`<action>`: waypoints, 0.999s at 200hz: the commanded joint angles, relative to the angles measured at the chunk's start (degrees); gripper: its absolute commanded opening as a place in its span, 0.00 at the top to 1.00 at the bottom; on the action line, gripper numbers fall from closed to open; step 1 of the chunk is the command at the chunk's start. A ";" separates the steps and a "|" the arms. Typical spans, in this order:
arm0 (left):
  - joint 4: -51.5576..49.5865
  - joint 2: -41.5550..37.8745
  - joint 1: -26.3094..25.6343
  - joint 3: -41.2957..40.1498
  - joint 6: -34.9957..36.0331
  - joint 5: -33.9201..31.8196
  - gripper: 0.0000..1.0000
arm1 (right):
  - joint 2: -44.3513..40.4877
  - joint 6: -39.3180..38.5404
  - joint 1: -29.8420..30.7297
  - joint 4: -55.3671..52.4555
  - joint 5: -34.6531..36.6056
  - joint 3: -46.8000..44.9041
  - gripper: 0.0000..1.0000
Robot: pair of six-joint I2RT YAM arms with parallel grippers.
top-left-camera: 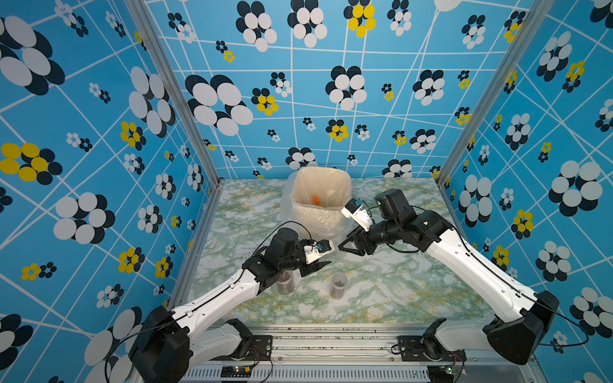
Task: Empty the moldy dried flower tea in the jars
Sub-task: Unscrew the lid from the jar.
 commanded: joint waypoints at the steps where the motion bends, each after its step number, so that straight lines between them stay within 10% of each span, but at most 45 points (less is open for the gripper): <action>1: 0.65 0.46 0.29 0.73 -1.27 10.81 0.81 | -0.32 -21.89 -0.11 -2.20 6.32 -0.17 0.88; 70: 1.50 1.38 0.54 0.87 -1.75 10.02 0.82 | 0.47 -29.54 -0.13 -1.99 6.83 1.13 0.68; 129: 1.56 0.27 0.58 0.16 -0.71 -1.56 0.83 | -15.46 11.44 -0.11 23.89 1.89 -12.17 0.17; 200: 2.08 -2.17 0.05 -1.04 0.55 -5.69 0.83 | -6.87 33.91 -0.19 4.14 7.81 -1.85 0.08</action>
